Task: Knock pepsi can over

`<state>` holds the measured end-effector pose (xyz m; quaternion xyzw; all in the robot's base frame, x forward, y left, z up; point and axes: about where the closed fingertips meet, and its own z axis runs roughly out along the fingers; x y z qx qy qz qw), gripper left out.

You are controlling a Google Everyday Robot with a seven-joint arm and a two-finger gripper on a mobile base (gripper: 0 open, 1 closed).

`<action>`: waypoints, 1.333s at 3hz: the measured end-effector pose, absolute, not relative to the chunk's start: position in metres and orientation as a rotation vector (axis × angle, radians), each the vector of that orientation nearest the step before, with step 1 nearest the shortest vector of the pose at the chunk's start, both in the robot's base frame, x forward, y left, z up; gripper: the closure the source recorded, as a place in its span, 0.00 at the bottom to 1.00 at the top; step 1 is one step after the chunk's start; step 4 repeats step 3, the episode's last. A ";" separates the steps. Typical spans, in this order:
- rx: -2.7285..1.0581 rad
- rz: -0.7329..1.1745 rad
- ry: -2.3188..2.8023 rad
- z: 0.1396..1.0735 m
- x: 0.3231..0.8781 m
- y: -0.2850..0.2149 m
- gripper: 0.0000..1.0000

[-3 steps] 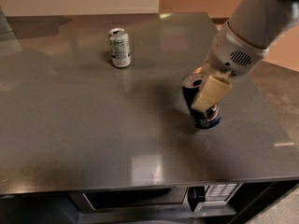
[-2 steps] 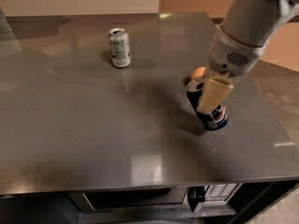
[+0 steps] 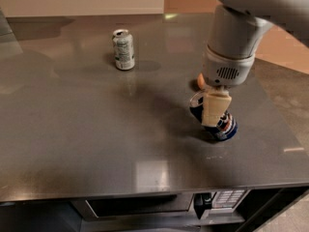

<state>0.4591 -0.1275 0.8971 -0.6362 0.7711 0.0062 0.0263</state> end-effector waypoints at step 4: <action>-2.098 -0.025 2.351 0.873 0.449 -0.112 0.00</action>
Offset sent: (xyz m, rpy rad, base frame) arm -0.0239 0.0087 -0.0237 -0.1154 0.0946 0.0952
